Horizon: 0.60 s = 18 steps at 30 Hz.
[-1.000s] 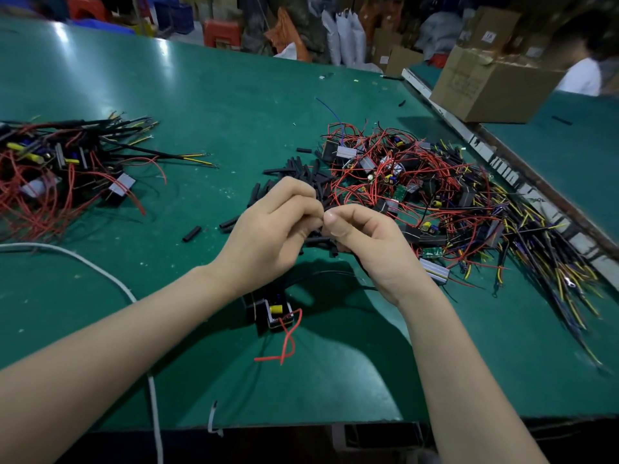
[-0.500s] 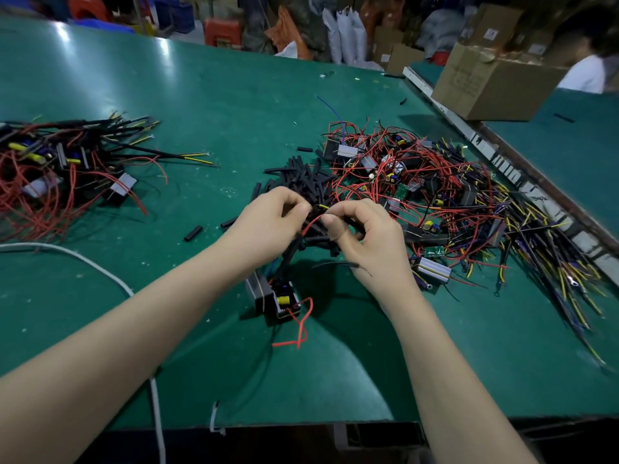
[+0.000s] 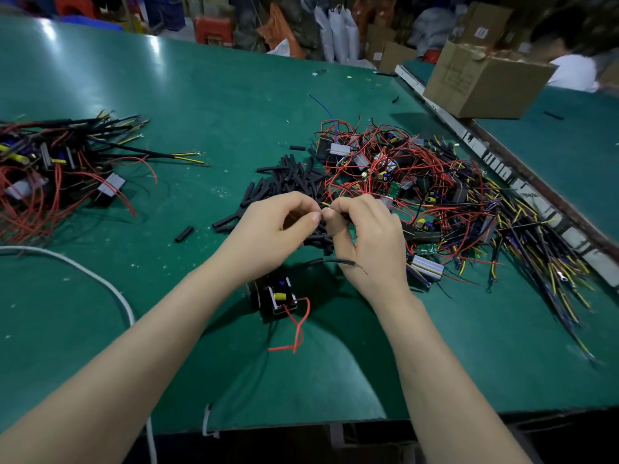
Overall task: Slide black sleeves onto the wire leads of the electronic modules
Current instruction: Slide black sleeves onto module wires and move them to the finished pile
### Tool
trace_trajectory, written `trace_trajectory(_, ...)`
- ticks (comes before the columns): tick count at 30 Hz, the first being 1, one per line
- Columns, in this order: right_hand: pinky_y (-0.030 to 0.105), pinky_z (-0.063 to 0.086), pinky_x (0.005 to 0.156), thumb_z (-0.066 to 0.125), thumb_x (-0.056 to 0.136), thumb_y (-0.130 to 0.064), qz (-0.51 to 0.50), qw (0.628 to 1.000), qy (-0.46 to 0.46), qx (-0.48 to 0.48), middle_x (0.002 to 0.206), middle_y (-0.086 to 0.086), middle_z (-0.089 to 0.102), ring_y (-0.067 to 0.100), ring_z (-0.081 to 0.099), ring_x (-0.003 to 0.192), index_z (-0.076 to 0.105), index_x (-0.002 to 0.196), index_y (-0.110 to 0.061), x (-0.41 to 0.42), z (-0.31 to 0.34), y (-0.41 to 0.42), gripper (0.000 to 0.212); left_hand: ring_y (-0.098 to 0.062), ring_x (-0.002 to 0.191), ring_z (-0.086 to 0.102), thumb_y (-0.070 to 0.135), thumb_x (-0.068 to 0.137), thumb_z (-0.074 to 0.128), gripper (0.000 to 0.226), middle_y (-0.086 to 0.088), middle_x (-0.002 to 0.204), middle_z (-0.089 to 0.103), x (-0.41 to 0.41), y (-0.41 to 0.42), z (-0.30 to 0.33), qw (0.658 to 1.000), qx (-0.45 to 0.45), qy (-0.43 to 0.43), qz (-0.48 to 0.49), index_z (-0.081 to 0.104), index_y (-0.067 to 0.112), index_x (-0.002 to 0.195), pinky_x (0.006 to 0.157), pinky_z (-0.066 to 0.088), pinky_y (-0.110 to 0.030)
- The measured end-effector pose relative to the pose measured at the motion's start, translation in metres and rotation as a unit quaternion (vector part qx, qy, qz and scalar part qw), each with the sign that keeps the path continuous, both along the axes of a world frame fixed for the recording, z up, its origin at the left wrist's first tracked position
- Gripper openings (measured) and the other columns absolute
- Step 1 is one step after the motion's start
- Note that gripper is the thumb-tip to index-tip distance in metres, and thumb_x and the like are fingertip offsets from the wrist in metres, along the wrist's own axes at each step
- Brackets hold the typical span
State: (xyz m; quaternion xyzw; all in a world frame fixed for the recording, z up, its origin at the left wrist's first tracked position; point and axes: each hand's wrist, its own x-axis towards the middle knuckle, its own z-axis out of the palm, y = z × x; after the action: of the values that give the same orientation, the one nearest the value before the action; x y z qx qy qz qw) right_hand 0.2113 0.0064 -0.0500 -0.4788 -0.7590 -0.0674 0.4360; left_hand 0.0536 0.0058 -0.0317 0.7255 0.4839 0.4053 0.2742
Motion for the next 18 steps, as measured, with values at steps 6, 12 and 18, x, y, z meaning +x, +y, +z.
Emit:
trace_trajectory(6, 0.049, 0.046, 0.063, 0.061, 0.091, -0.016, 0.076, 0.996, 0.043, -0.014, 0.084, 0.005, 0.063, 0.028, 0.058, 0.075, 0.068, 0.09, -0.006, -0.001, -0.002, 0.004, 0.012, -0.003, 0.052, 0.047, 0.012, 0.093, 0.056, 0.013, 0.011, 0.059, 0.054, -0.007, 0.0, -0.003, 0.993, -0.07, -0.088, -0.042, 0.062, 0.017, 0.083, 0.056, 0.039, -0.016)
trace_trajectory(12, 0.047, 0.047, 0.06, 0.055, 0.09, -0.006, 0.116, 0.991, 0.054, 0.027, 0.082, 0.011, 0.058, 0.029, 0.057, 0.072, 0.073, 0.096, -0.006, -0.002, -0.006, 0.004, 0.018, -0.006, 0.052, 0.045, 0.009, 0.093, 0.056, 0.012, 0.011, 0.058, 0.056, -0.011, 0.0, -0.003, 0.98, -0.112, -0.152, -0.064, 0.066, 0.011, 0.088, 0.062, 0.038, -0.028)
trace_trajectory(18, 0.04, 0.05, 0.062, 0.062, 0.09, -0.012, 0.093, 0.993, 0.057, 0.044, 0.083, 0.011, 0.063, 0.024, 0.059, 0.072, 0.074, 0.093, -0.001, -0.006, -0.005, 0.004, 0.017, -0.004, 0.051, 0.044, 0.009, 0.093, 0.056, 0.013, 0.013, 0.054, 0.054, -0.014, 0.0, -0.003, 0.978, -0.129, -0.148, -0.071, 0.064, 0.012, 0.083, 0.056, 0.038, -0.019)
